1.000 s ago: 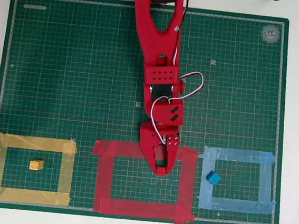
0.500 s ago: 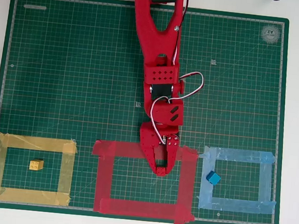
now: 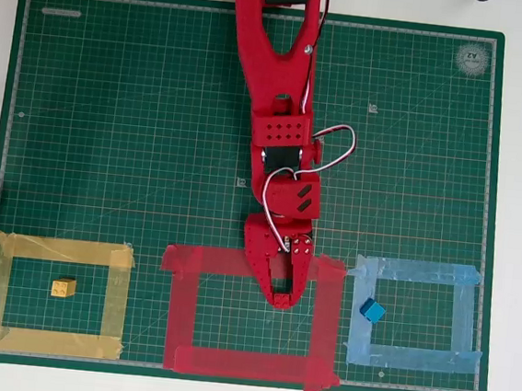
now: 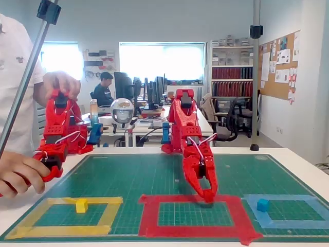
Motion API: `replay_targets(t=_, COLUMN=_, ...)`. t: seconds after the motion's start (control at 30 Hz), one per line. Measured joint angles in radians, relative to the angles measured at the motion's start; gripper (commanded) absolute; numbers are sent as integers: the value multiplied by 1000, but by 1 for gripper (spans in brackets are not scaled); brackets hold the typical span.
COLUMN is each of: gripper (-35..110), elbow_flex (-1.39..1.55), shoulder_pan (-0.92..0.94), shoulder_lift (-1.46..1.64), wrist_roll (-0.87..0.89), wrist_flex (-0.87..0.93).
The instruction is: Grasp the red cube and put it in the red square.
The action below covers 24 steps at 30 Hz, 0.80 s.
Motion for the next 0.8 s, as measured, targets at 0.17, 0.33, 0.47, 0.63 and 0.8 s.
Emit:
replay_targets(t=0.17, gripper=9, elbow_flex=11, shoulder_pan=0, shoulder_lift=0, wrist_roll=0, wrist_flex=-3)
replay_targets(t=0.33, gripper=11, elbow_flex=11, shoulder_pan=0, shoulder_lift=0, wrist_roll=0, wrist_flex=-5)
replay_targets(t=0.47, gripper=12, elbow_flex=12, shoulder_pan=0, shoulder_lift=-20, wrist_roll=0, wrist_flex=-5)
replay_targets(t=0.63, gripper=13, elbow_flex=11, shoulder_pan=0, shoulder_lift=-23, wrist_roll=0, wrist_flex=-17)
replay_targets(t=0.8, gripper=13, elbow_flex=25, shoulder_pan=0, shoulder_lift=-23, wrist_roll=0, wrist_flex=-52)
